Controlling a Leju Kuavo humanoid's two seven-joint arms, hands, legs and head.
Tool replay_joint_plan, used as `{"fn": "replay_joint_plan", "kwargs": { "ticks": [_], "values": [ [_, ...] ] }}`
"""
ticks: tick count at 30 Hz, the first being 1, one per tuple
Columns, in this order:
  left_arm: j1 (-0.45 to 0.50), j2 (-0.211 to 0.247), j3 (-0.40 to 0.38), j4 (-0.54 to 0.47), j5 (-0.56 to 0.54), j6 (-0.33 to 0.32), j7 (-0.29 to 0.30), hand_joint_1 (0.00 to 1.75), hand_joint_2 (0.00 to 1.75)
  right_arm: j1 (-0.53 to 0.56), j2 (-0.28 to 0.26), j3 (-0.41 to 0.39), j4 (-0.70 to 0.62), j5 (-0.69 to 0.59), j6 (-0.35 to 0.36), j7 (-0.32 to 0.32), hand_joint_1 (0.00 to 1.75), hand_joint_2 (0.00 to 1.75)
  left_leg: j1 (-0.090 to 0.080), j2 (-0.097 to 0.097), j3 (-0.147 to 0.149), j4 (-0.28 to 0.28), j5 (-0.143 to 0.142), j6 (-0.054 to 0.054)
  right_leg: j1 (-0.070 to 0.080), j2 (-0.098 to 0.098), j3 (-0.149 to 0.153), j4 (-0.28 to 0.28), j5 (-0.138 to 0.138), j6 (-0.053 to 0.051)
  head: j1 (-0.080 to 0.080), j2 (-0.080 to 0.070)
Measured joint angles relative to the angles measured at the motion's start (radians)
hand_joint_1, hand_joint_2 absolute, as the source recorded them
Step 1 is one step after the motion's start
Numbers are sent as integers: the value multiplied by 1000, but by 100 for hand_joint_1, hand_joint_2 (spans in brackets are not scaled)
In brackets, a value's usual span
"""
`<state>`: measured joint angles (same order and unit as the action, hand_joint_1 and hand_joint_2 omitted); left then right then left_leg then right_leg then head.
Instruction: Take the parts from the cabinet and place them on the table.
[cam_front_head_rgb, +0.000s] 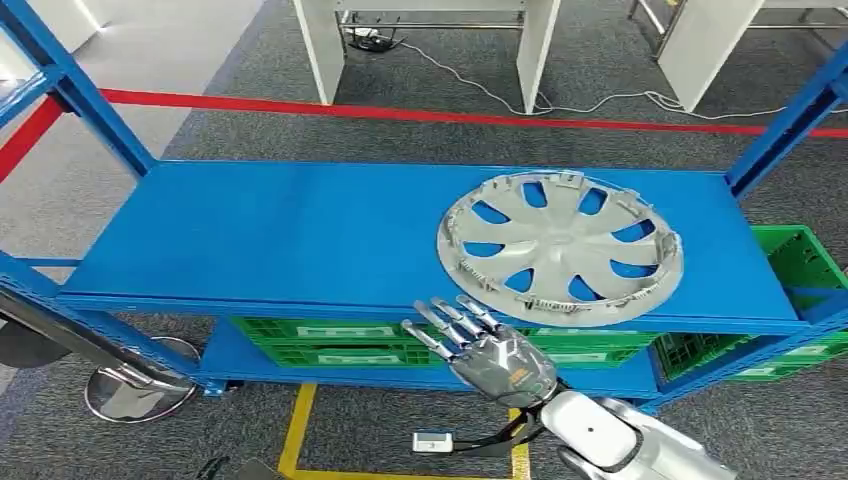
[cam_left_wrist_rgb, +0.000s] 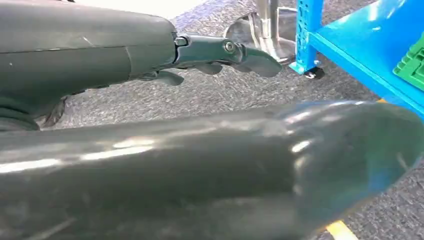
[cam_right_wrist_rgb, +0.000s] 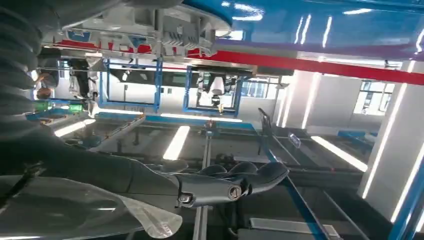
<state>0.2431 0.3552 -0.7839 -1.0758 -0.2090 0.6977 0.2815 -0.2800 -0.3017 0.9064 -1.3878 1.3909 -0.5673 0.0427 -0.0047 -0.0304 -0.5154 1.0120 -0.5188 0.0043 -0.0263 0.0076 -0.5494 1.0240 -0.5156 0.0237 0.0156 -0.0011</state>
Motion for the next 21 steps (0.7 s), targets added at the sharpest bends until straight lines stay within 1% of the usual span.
{"fn": "replay_joint_plan", "kwargs": {
  "ticks": [10,14,18,21],
  "values": [
    [3,0,18,-7,0,0,0,0,0,-1,1,1,0,0,0,0,0,175,0,0,0,0,0,0,0,0,0,0,0,0,0,0],
    [3,0,30,-10,-14,-4,-16,0,0,-1,2,5,0,-22,0,-11,0,175,0,0,0,0,0,0,0,0,0,0,0,0,0,0],
    [0,-4,63,-16,-53,-45,-37,0,0,-15,10,15,0,-47,18,-22,0,175,0,0,0,0,0,0,0,0,0,0,0,0,0,0],
    [-4,-21,97,-16,-83,-77,-76,0,0,-38,18,24,0,-69,45,-27,0,175,0,0,0,0,0,0,0,0,0,0,1,0,0,0]
  ]
}}
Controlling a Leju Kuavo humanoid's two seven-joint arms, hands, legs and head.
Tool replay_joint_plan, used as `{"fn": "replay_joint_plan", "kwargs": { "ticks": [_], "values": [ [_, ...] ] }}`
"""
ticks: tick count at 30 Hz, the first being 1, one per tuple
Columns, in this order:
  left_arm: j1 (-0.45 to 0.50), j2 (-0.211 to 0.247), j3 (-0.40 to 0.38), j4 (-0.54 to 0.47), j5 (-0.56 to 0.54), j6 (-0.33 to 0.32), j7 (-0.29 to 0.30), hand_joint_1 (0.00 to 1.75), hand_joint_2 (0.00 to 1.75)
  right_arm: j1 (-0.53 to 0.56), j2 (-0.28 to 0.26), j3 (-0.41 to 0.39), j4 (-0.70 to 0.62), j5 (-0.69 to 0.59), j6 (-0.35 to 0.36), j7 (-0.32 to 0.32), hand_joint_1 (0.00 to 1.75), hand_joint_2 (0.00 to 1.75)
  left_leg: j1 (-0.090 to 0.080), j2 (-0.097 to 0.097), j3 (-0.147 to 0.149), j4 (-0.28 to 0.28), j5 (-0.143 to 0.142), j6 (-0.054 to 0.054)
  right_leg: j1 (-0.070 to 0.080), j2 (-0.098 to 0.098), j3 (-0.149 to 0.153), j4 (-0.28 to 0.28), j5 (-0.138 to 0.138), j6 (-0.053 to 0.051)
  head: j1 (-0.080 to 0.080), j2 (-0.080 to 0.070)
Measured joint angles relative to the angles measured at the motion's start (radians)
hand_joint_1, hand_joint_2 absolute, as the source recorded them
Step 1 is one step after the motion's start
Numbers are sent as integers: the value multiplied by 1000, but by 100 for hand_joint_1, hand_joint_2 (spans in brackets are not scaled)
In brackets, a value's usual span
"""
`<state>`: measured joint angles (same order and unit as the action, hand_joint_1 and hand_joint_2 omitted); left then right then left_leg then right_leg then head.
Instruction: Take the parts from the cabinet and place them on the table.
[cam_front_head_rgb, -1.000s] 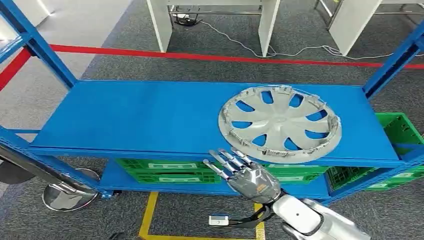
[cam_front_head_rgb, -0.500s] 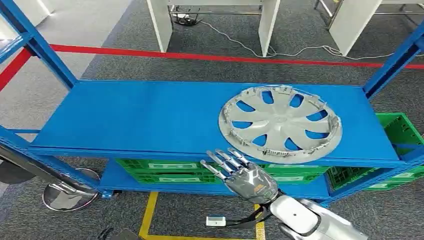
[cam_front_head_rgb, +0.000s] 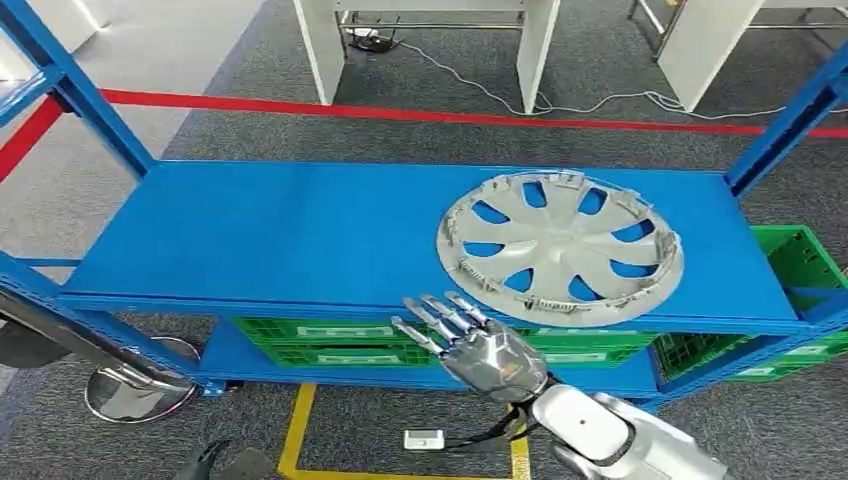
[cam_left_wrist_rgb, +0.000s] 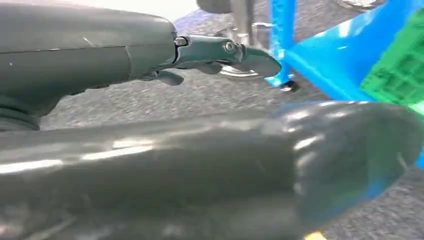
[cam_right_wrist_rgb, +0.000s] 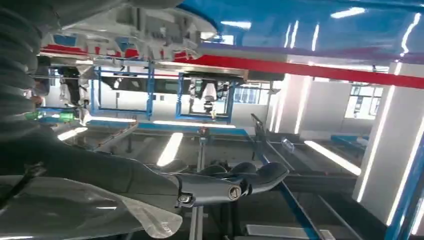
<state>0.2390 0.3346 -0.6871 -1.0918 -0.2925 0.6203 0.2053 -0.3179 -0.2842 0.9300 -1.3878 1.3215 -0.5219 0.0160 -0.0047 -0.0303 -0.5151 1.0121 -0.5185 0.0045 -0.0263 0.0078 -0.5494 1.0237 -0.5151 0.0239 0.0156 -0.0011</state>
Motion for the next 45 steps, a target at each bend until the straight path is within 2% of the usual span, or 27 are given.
{"fn": "replay_joint_plan", "kwargs": {
  "ticks": [4,9,13,20,27,33,38,41,45],
  "values": [
    [-17,-31,33,-2,-72,-39,-54,0,0,-32,3,7,5,-24,37,2,0,175,0,0,0,0,0,0,0,0,0,0,1,1,0,0],
    [-36,-58,73,-10,-151,-112,-64,0,0,-70,5,7,22,-38,84,8,0,175,-1,0,0,0,1,1,-1,1,0,0,1,1,0,0],
    [-30,-77,105,-11,-166,-136,-71,0,0,-85,13,-1,43,-41,101,14,0,175,-1,0,0,0,1,1,-1,0,0,0,1,1,0,0],
    [14,-95,132,-11,-147,-141,-55,0,0,-84,16,-19,75,-33,108,36,0,175,-1,0,-1,0,0,1,-1,0,0,-1,1,1,0,0],
    [54,-98,132,-11,-125,-136,-12,0,0,-79,16,-38,89,-29,124,43,0,175,-1,0,0,0,0,1,-1,0,0,-1,1,1,0,0],
    [66,-98,132,-11,-115,-132,-2,0,0,-77,16,-52,90,-29,132,44,0,175,-1,0,0,0,0,1,-1,0,0,-1,1,1,0,0],
    [71,-98,132,-17,-102,-132,12,0,0,-76,16,-61,92,-51,184,55,0,175,-1,0,0,0,0,1,-1,0,0,-1,1,1,0,0],
    [76,-98,131,-20,-94,-134,20,0,0,-75,16,-79,95,-88,251,66,0,175,-1,0,0,0,0,1,-1,0,0,-1,1,1,0,0],
    [88,-98,131,-23,-87,-133,25,0,0,-74,15,-105,99,-113,287,69,0,175,-1,0,0,0,0,1,-1,1,0,-1,1,1,0,0]
  ]
}}
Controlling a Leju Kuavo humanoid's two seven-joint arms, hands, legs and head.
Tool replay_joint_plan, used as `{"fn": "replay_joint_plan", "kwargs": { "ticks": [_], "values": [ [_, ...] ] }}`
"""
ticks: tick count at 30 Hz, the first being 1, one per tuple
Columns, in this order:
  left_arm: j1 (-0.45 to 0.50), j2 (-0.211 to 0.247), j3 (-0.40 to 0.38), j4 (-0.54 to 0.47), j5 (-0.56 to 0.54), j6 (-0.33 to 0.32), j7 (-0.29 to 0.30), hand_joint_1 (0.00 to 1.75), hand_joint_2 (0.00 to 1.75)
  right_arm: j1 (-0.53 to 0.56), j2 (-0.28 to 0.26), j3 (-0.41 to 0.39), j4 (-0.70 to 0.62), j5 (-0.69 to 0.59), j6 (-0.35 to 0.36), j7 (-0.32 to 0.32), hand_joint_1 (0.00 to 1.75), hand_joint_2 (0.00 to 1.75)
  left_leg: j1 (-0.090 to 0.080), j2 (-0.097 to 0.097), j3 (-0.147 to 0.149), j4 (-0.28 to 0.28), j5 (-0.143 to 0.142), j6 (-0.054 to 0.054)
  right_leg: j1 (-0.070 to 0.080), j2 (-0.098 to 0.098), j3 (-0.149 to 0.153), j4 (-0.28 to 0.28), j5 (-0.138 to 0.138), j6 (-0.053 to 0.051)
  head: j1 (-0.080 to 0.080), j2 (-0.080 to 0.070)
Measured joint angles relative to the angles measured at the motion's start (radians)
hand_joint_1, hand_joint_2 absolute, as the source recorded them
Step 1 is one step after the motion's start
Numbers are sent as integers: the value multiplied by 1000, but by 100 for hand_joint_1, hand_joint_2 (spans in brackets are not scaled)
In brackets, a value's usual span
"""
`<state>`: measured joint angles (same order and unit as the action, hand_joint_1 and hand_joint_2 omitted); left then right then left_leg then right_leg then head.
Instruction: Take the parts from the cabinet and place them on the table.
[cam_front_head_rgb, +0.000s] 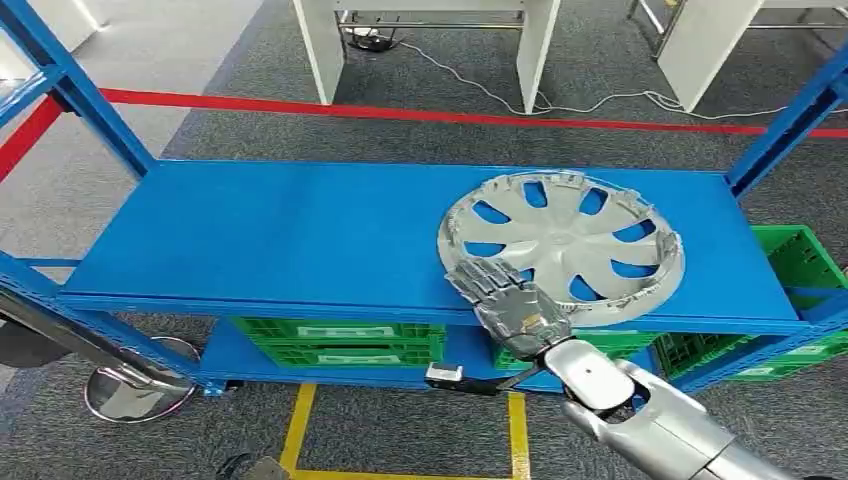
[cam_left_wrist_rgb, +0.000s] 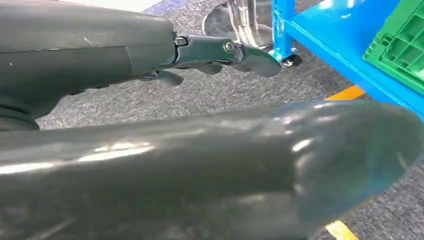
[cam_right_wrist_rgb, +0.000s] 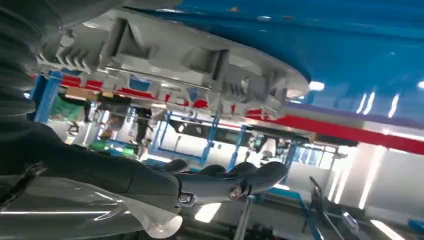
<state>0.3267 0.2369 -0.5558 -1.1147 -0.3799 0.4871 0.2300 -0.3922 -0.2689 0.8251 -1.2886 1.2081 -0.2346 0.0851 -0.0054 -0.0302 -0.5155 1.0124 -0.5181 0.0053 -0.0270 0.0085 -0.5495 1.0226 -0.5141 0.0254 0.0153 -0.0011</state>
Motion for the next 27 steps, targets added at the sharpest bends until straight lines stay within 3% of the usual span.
{"fn": "replay_joint_plan", "kwargs": {
  "ticks": [6,20,27],
  "values": [
    [16,0,0,-2,11,0,26,0,0,12,-3,-49,1,-49,72,16,0,175,0,0,0,0,0,0,0,0,0,0,0,0,0,0],
    [25,0,0,-7,11,0,27,0,0,28,-10,-87,2,-53,80,18,0,175,0,0,0,0,0,0,0,0,0,0,0,0,0,0],
    [31,0,0,-13,13,-1,42,0,0,37,-11,-120,4,-90,119,33,0,175,0,0,0,0,0,0,0,0,0,0,0,0,0,0]
  ]
}}
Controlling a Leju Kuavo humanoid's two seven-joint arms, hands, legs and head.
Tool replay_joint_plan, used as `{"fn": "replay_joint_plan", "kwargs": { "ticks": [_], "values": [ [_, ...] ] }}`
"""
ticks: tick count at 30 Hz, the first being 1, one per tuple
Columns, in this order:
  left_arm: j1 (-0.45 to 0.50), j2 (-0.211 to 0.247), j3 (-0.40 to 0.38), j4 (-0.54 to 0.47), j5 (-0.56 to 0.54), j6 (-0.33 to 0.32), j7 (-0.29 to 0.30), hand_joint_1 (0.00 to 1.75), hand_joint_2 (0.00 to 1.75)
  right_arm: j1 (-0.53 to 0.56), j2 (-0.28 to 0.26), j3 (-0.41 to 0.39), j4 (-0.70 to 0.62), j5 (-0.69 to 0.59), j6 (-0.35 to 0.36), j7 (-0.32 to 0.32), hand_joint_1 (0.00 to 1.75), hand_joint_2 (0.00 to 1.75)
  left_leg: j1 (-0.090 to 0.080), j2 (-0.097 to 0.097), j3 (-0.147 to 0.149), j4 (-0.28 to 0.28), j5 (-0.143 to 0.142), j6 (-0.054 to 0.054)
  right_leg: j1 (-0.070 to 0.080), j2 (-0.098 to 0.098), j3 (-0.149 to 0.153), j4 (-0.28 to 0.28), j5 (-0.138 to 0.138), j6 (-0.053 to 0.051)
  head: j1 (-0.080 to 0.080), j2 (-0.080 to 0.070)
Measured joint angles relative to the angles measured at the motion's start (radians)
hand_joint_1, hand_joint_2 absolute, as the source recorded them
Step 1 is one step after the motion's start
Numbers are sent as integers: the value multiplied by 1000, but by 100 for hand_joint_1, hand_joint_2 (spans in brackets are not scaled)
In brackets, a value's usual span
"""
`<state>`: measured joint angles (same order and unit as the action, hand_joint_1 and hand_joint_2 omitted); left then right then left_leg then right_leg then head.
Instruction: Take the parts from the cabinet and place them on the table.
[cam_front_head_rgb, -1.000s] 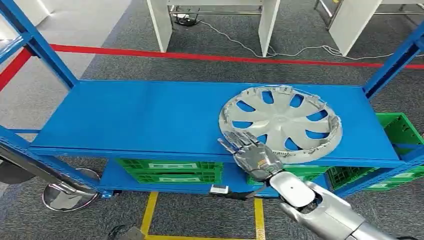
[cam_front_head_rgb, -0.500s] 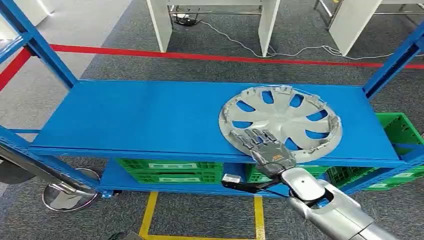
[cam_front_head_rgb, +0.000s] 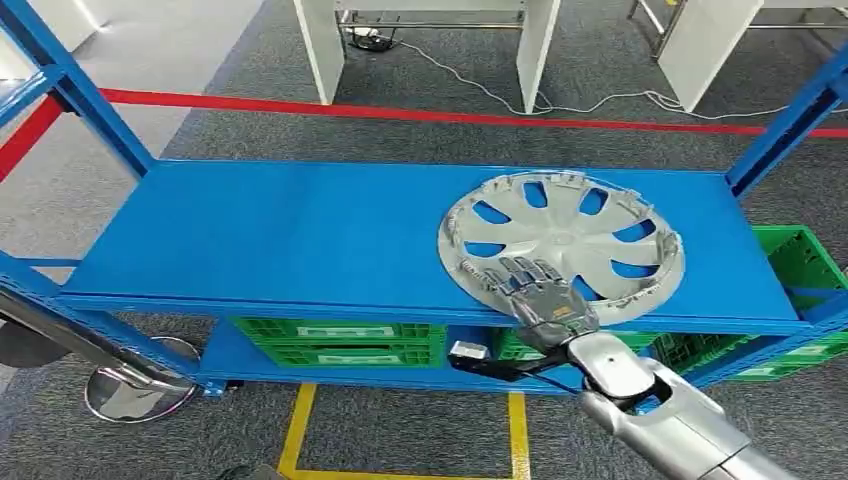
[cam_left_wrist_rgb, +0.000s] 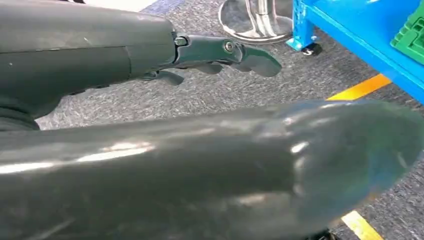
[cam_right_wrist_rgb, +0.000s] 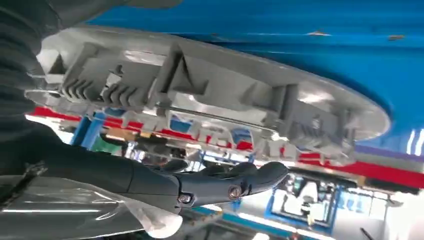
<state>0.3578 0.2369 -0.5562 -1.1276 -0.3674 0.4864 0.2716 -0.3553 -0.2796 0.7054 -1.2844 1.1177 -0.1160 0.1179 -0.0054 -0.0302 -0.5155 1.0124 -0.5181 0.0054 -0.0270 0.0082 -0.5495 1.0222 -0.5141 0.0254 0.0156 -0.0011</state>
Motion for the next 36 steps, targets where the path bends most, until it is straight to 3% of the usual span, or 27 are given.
{"fn": "replay_joint_plan", "kwargs": {
  "ticks": [15,36],
  "values": [
    [4,0,0,-8,-6,-21,3,0,0,23,0,-58,-4,-53,85,10,0,175,0,0,0,0,0,0,0,0,0,0,0,0,0,0],
    [10,-7,15,-8,-17,-33,5,0,0,29,-9,-92,-3,-85,112,27,0,175,0,0,0,0,0,0,0,0,0,0,0,0,0,0]
  ]
}}
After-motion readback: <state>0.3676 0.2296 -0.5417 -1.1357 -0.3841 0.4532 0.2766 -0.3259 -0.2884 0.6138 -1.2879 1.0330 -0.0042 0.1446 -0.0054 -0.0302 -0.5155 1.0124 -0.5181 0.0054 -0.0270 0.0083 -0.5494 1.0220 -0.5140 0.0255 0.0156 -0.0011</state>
